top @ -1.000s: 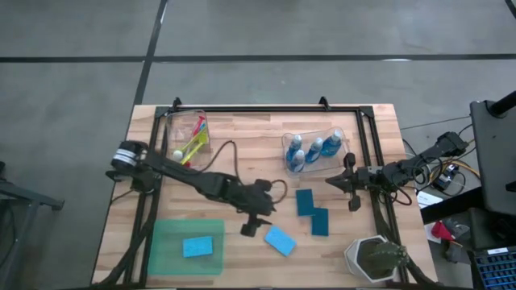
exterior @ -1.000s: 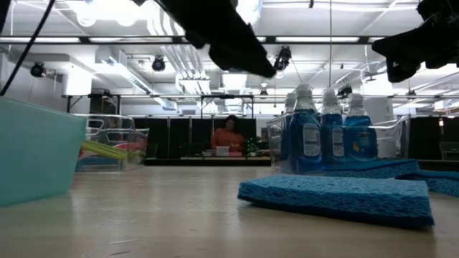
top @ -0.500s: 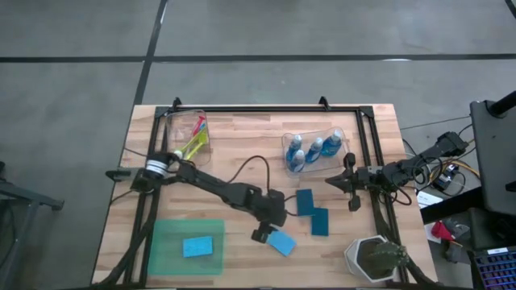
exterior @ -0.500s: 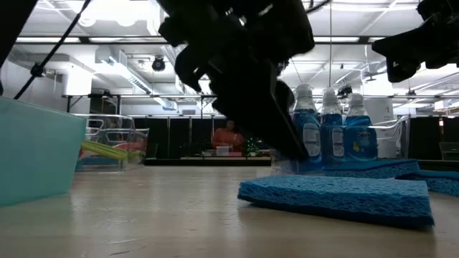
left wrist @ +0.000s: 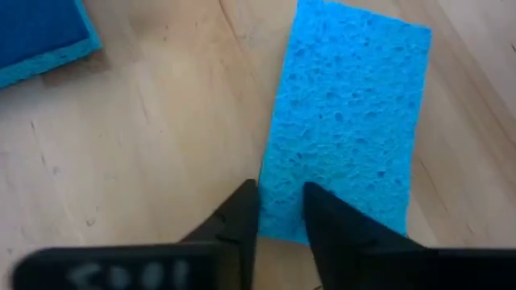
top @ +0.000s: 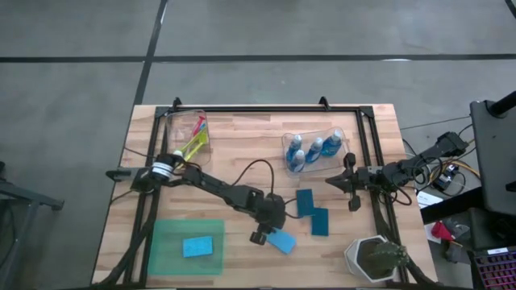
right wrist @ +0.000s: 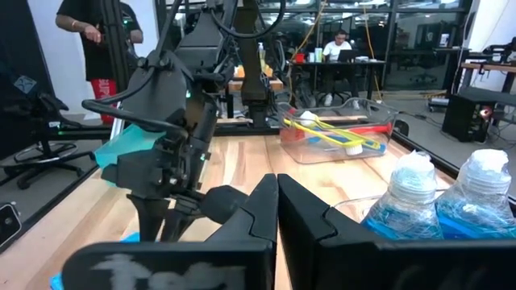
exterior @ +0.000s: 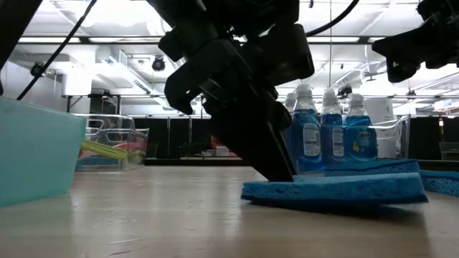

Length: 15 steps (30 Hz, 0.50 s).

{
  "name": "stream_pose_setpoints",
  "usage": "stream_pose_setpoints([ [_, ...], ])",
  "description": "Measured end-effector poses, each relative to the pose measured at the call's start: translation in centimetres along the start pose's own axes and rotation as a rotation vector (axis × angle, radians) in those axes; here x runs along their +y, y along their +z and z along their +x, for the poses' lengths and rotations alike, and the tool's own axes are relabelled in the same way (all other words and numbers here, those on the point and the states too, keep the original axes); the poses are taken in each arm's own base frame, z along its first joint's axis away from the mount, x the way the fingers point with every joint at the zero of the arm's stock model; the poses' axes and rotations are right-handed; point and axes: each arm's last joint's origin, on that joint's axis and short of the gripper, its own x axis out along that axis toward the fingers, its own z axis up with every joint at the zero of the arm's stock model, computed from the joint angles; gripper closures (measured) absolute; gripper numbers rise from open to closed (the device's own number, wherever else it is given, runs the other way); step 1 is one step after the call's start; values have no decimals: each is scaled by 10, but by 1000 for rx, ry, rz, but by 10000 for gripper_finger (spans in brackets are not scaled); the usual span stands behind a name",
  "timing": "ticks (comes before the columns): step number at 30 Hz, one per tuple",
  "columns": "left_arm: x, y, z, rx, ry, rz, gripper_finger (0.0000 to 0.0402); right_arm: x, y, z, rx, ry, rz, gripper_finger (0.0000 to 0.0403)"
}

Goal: Pick & Place Kitchen Sink Supplies
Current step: Stack the blue sponge on top of the blue sponge in the green bin

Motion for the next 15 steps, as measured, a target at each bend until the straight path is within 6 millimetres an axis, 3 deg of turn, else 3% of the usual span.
stream_pose_setpoints([
  [5, -1, 2, -5, -6, 4, 1, 391, 0, 0, 0, 0, 0, 1, 394],
  [11, -3, 0, -18, 50, 12, -12, 398, 0, 0, 0, 0, 0, 1, 394],
  [15, -6, 2, -39, 88, 61, -18, 400, 0, 0, 0, -1, 0, 1, 394],
])
